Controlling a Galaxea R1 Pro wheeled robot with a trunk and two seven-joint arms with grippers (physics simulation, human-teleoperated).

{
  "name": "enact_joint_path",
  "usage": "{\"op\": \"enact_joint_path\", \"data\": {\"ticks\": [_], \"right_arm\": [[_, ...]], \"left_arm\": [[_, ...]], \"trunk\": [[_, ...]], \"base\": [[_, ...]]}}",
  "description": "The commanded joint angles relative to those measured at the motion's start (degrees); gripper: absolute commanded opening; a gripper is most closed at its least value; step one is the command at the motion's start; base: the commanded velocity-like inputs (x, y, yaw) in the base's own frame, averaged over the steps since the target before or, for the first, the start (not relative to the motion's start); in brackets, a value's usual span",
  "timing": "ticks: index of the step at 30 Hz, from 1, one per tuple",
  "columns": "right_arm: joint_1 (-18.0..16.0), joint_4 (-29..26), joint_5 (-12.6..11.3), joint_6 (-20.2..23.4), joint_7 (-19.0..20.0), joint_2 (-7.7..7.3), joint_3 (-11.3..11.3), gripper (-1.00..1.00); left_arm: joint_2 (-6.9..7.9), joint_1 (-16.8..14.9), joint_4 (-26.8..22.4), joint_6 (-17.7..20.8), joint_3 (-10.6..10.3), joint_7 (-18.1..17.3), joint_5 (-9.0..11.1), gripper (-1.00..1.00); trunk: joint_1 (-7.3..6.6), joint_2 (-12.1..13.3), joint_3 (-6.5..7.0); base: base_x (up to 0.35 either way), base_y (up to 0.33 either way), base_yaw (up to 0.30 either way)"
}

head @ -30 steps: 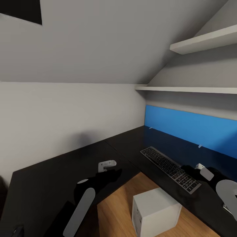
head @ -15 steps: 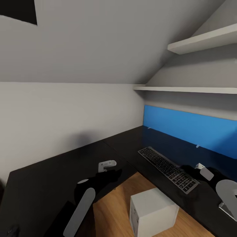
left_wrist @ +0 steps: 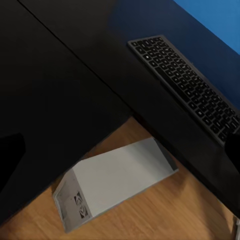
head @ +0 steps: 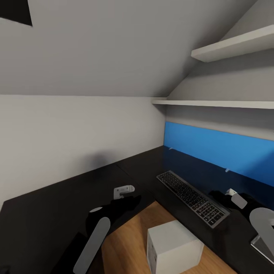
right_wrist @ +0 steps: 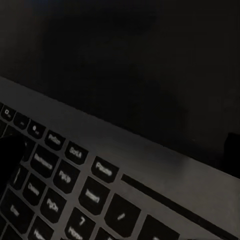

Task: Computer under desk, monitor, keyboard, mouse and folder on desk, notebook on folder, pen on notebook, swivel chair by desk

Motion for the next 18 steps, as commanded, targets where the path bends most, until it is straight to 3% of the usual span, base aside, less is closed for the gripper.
{"op": "enact_joint_path", "data": {"ticks": [1,8,18], "right_arm": [[-0.03,-0.03,0.01,0.24,0.15,-0.03,0.08,1.00],[-0.03,-0.03,0.03,0.24,0.13,-0.03,0.08,1.00],[-0.03,-0.03,0.04,0.19,0.22,-0.03,0.08,1.00]], "left_arm": [[0.00,-0.05,-0.06,0.09,-0.04,0.56,0.61,1.00],[-0.03,-0.05,-0.06,0.09,-0.04,0.60,0.59,1.00],[-0.28,-0.05,-0.74,0.01,-0.02,0.11,0.68,1.00]], "trunk": [[0.00,-0.04,-0.07],[0.00,-0.04,-0.07],[0.22,-0.44,-0.25]], "base": [[0.075,-0.013,0.000],[0.168,-0.010,0.000],[0.009,-0.001,0.000]]}}
